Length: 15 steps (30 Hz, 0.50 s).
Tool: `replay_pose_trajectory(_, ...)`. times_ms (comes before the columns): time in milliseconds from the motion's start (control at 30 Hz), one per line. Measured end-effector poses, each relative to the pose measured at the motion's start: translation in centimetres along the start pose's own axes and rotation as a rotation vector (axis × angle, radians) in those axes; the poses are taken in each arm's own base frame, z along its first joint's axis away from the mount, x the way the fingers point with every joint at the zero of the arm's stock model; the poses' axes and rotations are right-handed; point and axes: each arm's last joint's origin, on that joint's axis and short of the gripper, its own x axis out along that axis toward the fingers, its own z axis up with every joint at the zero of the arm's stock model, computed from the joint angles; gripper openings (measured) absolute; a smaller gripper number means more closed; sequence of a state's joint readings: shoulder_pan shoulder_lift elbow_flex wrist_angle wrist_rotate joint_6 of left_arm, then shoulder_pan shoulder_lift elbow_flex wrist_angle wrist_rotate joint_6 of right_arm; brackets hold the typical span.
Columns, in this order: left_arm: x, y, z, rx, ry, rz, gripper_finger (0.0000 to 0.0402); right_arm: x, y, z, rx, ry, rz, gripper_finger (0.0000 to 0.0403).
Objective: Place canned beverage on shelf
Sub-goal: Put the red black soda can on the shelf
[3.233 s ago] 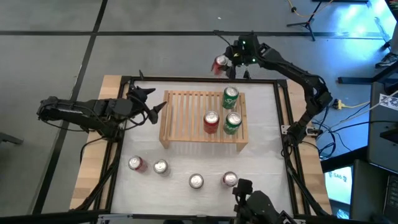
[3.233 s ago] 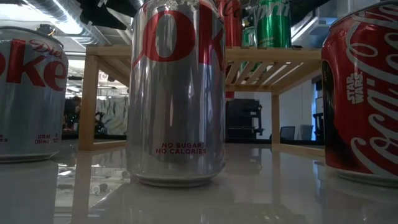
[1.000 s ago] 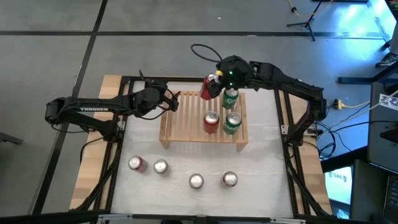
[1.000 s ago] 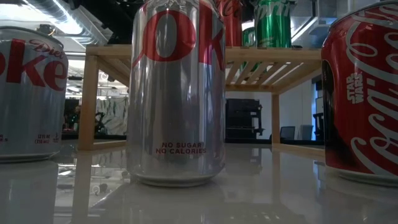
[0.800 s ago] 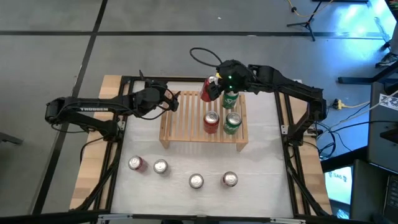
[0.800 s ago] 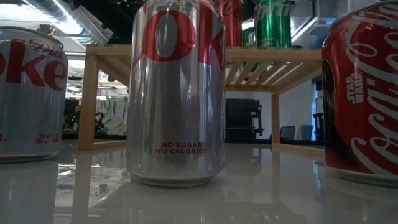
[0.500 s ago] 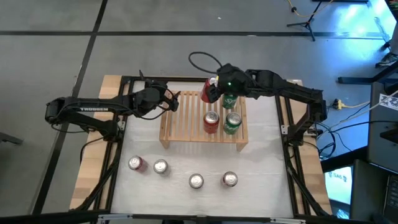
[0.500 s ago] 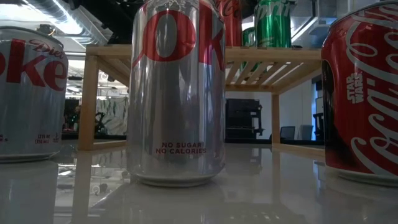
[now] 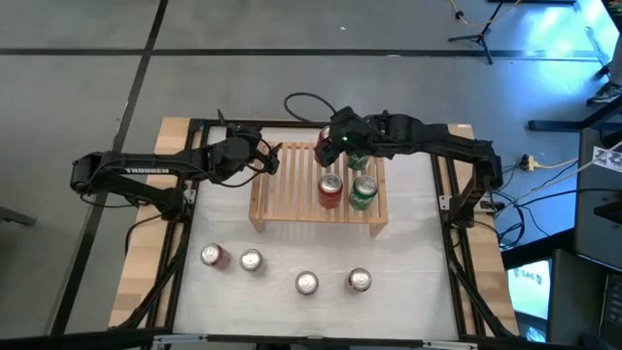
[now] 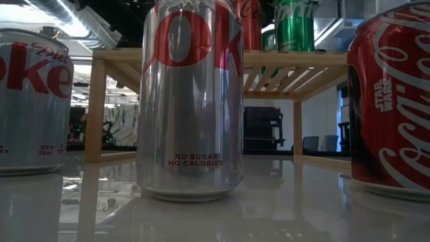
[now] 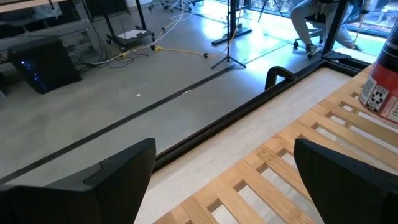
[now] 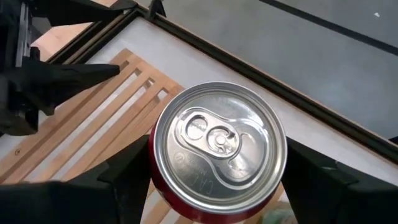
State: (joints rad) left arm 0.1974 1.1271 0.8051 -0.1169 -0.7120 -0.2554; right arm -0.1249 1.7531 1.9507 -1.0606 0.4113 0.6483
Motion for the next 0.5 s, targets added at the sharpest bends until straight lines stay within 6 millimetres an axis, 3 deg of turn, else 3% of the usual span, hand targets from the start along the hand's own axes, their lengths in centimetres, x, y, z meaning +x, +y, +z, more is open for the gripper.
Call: replay_pose_trajectory(500, 0.0, 0.0, -0.01, 0.001, 0.001, 0.0, 0.0373, 0.51, -0.04, -0.24, 0.007, -0.001, -0.053, 0.0289)
